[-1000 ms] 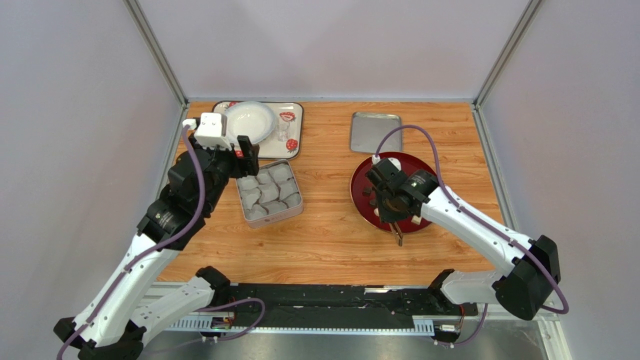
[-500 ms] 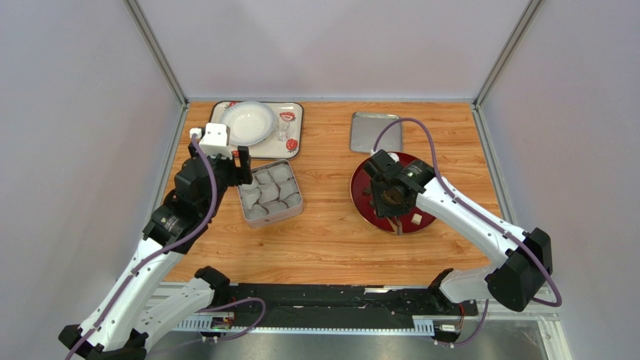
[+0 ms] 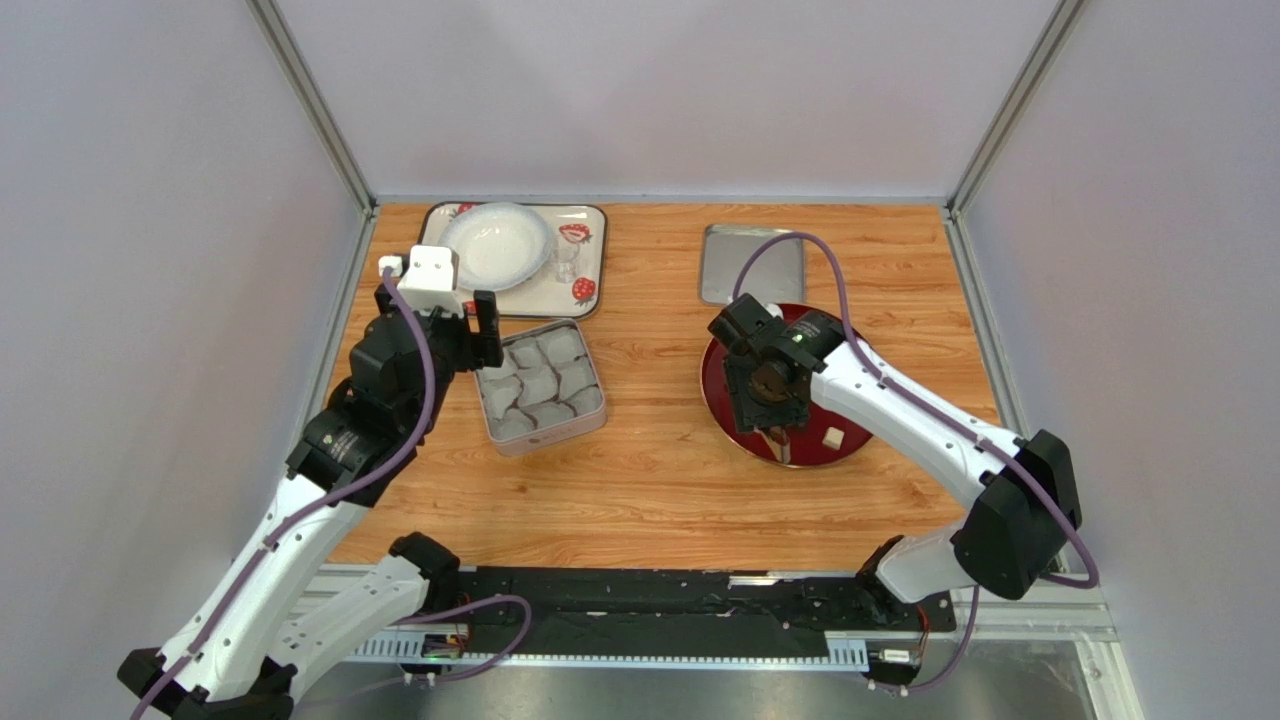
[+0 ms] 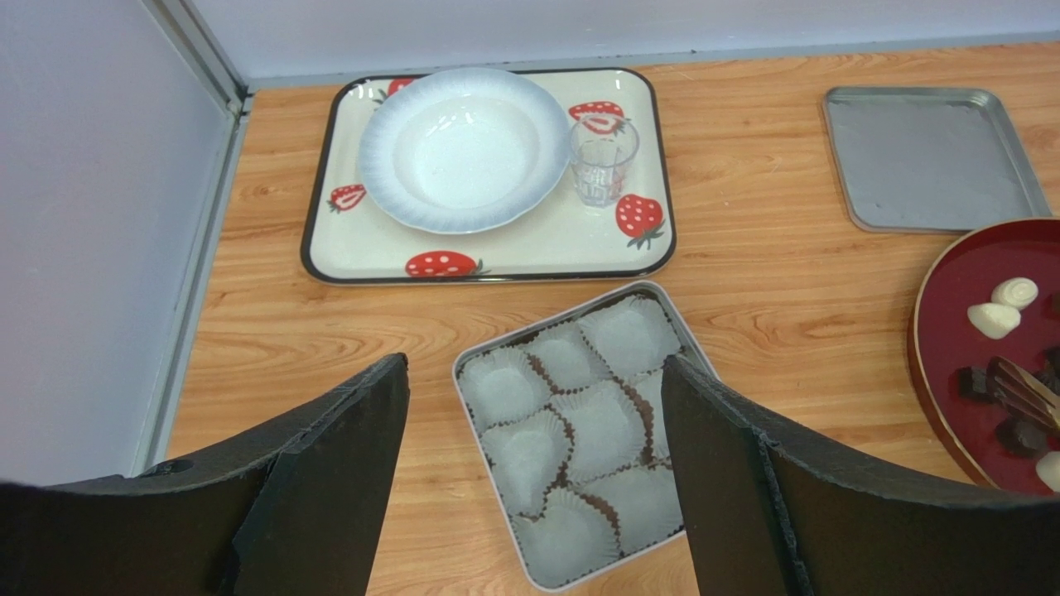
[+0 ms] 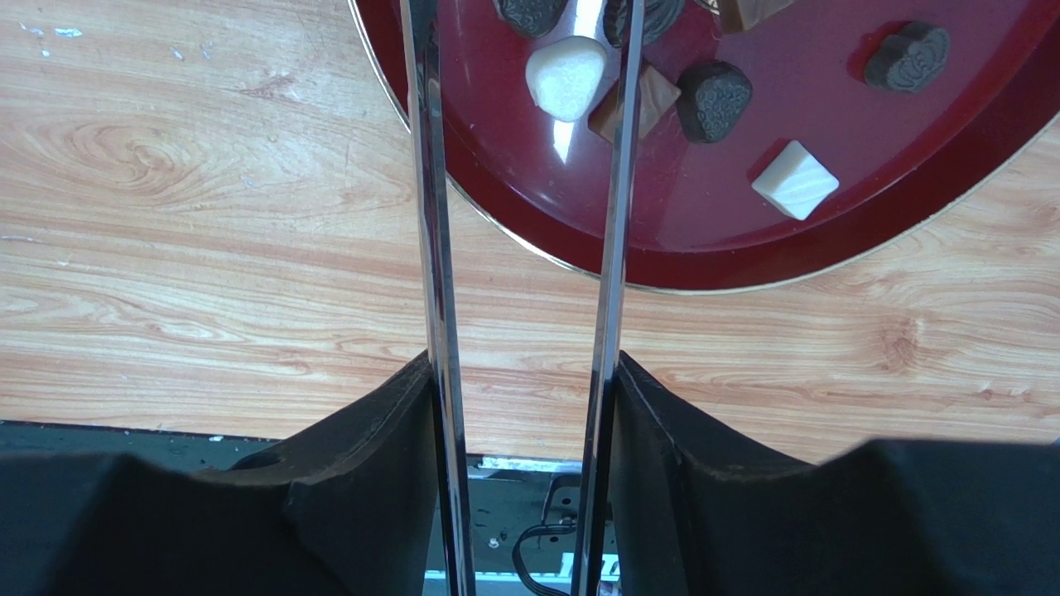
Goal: Pack the chocolate
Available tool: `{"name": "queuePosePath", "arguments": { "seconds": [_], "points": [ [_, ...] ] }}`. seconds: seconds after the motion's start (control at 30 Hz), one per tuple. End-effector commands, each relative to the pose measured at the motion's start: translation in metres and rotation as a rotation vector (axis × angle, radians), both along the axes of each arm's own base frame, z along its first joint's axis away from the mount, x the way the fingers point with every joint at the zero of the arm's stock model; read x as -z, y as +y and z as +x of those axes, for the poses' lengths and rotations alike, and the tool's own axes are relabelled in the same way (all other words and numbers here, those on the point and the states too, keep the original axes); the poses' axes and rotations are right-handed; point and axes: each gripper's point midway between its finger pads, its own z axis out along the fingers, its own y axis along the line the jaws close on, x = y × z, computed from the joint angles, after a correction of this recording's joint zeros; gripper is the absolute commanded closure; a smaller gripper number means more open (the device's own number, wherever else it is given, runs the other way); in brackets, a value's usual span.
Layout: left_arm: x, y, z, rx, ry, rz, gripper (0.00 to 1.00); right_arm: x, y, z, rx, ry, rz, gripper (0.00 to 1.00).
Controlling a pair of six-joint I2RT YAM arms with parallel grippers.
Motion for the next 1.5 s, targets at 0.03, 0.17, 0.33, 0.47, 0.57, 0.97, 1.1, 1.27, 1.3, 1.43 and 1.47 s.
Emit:
{"name": "queuePosePath", "arguments": {
  "seconds": [0.03, 0.17, 0.33, 0.47, 0.57, 0.97, 1.1, 1.27, 1.3, 1.43, 1.47],
  "points": [
    [-0.007, 0.002, 0.003, -0.005, -0.03, 0.008, 0.17, -0.002, 0.012, 0.023, 0.007, -0.051, 0.03, 0.5],
    [-0.006, 0.002, 0.004, -0.008, -0.031, 0.007, 0.17, 0.006, 0.013, 0.027, 0.015, -0.039, 0.035, 0.5],
    [-0.007, 0.004, 0.003, -0.016, -0.037, 0.004, 0.17, 0.015, 0.018, 0.032, 0.003, -0.029, 0.043, 0.52],
    [-0.011, 0.01, 0.001, -0.04, -0.051, 0.006, 0.17, 0.027, 0.018, 0.031, 0.005, 0.004, 0.037, 0.53],
    [-0.012, 0.013, 0.0, -0.052, -0.06, 0.003, 0.17, 0.032, 0.017, 0.029, 0.008, 0.019, 0.031, 0.54],
    [-0.012, 0.014, 0.001, -0.058, -0.058, 0.005, 0.17, 0.034, 0.007, 0.021, 0.029, 0.03, 0.018, 0.7],
    [-0.012, 0.014, 0.001, -0.056, -0.058, 0.004, 0.17, 0.02, 0.005, 0.02, 0.017, 0.008, 0.021, 0.84],
    [-0.011, 0.015, 0.001, -0.059, -0.057, 0.006, 0.17, -0.004, 0.008, 0.027, 0.001, -0.045, 0.045, 0.86],
    [-0.012, 0.015, 0.0, -0.062, -0.061, 0.005, 0.17, -0.009, 0.009, 0.028, -0.003, -0.055, 0.05, 0.87],
    [-0.012, 0.017, 0.0, -0.07, -0.062, 0.002, 0.17, -0.029, 0.026, 0.032, -0.077, -0.098, 0.072, 0.87],
    [-0.012, 0.018, 0.0, -0.075, -0.063, 0.001, 0.17, -0.037, 0.034, 0.036, -0.094, -0.117, 0.085, 0.86]
  ]
}}
